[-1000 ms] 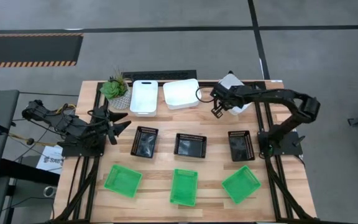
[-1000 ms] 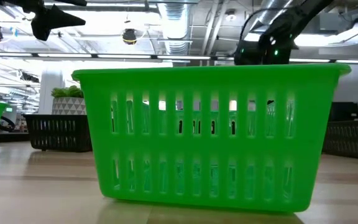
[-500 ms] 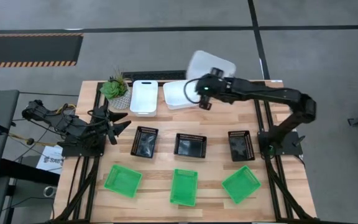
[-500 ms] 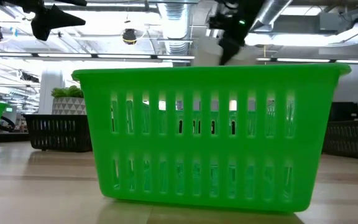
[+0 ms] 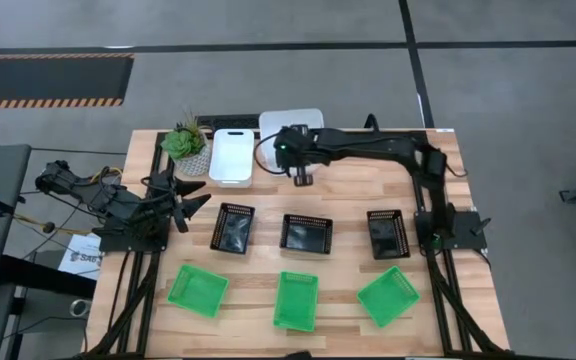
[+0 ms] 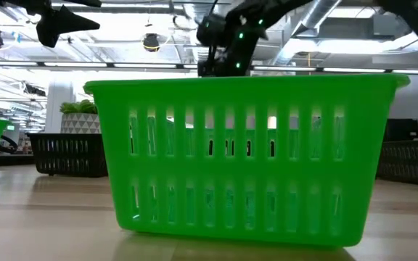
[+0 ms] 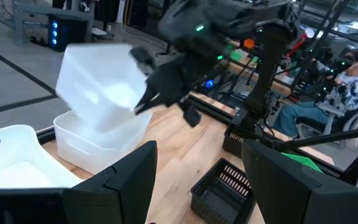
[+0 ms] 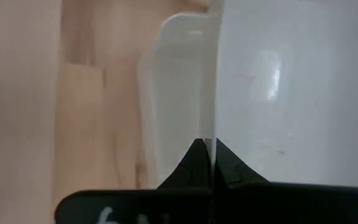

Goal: Stack baskets by color
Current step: Stack the right white bin on top of the center white bin

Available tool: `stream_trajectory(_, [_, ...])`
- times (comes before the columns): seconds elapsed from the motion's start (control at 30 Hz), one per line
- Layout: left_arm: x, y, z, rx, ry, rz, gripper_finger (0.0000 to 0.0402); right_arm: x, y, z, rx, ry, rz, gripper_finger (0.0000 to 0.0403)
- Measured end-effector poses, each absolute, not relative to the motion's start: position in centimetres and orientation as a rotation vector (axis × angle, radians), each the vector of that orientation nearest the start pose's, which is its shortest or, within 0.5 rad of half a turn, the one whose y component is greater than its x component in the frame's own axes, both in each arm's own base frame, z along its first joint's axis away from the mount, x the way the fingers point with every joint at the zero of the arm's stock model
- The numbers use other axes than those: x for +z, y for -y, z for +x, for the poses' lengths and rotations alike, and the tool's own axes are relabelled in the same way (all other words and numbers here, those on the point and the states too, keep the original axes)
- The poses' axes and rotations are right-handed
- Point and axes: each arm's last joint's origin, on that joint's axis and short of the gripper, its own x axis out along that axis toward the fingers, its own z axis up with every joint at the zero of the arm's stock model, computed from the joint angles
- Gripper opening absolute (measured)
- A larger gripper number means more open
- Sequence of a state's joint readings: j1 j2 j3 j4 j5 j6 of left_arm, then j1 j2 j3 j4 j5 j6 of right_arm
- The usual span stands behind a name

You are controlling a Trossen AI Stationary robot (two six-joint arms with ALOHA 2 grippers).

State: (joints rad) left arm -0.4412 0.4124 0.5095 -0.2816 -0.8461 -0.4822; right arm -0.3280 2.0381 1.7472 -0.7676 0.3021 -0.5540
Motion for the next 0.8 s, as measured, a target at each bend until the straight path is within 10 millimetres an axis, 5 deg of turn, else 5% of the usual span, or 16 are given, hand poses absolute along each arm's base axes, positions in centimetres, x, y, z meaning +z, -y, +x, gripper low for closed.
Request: stream_trajectory(0.8, [27.5,2.4,10.1,0.422,-0.067,-0.361,0.0224,20.9,17.6,40.7,0.009,-1.213,-0.260,0.0004])
